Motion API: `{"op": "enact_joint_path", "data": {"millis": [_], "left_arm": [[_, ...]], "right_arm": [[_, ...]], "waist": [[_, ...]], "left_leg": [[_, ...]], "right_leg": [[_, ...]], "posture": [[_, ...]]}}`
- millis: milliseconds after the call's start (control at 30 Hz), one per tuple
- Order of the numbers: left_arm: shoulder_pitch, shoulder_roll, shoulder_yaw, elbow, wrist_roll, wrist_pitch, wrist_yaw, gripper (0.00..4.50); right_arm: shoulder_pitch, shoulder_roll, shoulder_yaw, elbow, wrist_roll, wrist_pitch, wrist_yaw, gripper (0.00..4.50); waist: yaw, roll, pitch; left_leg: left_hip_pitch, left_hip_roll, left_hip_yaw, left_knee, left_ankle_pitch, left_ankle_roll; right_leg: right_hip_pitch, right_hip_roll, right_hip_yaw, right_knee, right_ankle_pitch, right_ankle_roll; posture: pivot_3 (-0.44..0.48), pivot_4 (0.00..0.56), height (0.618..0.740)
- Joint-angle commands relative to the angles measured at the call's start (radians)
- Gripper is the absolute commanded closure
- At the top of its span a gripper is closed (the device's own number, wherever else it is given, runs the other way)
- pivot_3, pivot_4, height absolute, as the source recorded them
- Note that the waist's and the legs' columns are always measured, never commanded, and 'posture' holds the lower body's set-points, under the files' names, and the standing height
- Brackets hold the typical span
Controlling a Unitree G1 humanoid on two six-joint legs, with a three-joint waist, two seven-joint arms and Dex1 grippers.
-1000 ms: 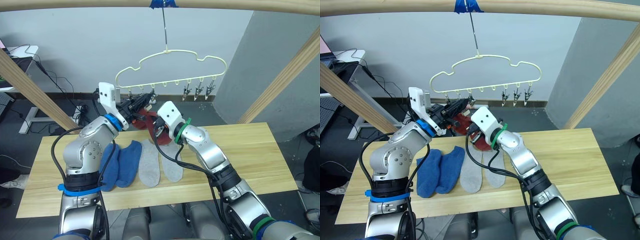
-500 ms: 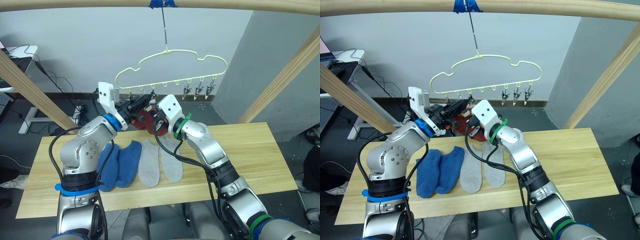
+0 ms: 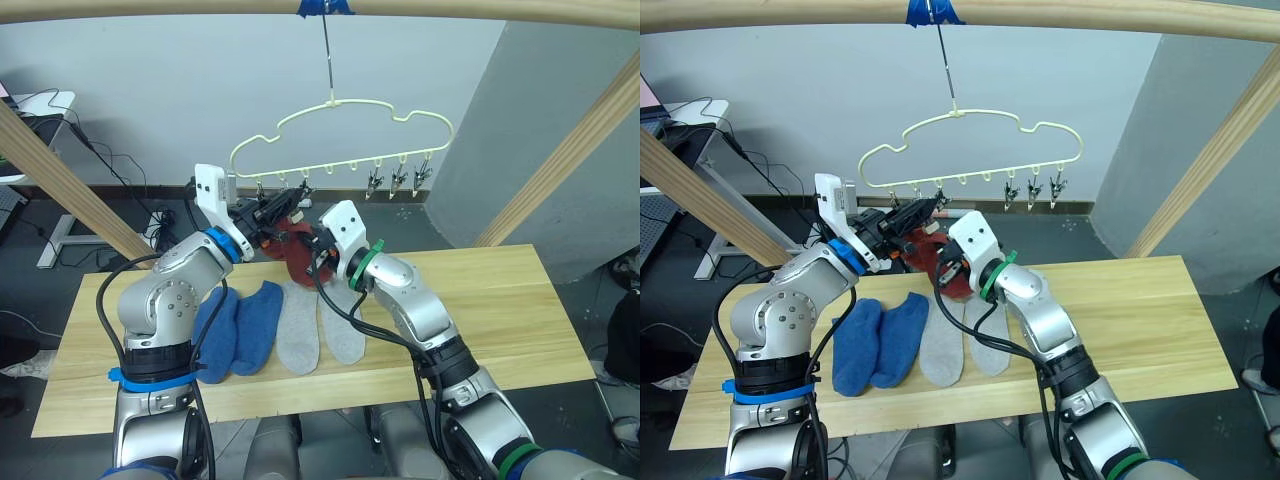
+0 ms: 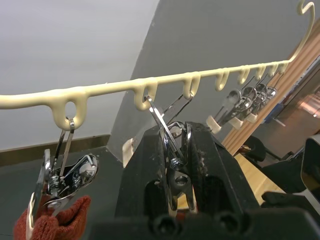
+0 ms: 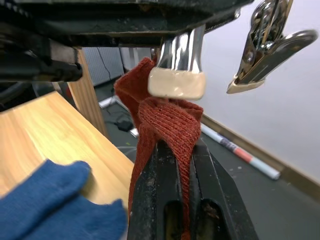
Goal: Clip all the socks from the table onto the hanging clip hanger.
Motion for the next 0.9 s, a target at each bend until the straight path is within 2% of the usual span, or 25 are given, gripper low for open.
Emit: {"op": "enact_joint_path", "data": {"millis": [33,400,900], "left_arm": [[-0.024,0.011,0.014,-0.035,-0.023,-0.006,-0.006,4.22],[-0.02,0.014,0.015,-0.04,-0.026,0.003,-0.006,4.22],[-0.017,0.011,0.013,-0.042,-0.033,0.012,-0.004,4.22]], "right_arm": [[0.03,0.034,-0.008,-0.067,0.038,-0.025,-0.009,4.5],[0.036,0.099,-0.045,-0.035,0.074,-0.079,-0.054,4.5],[0.001,0.129,-0.056,0.015,0.084,-0.111,-0.069,4.5]], "waist": [[0.0,0.0,0.0],[0.0,0.0,0.0],[0.0,0.0,0.0]], "left_leg": [[0.0,0.0,0.0,0.0,0.0,0.0],[0.0,0.0,0.0,0.0,0.0,0.0],[0.0,0.0,0.0,0.0,0.0,0.0]], "right_leg": [[0.0,0.0,0.0,0.0,0.0,0.0],[0.0,0.0,0.0,0.0,0.0,0.0],[0.0,0.0,0.0,0.0,0.0,0.0]], "posture": [[-0.202,0.267,0.74],[-0.201,0.268,0.74],[-0.198,0.265,0.74]]}}
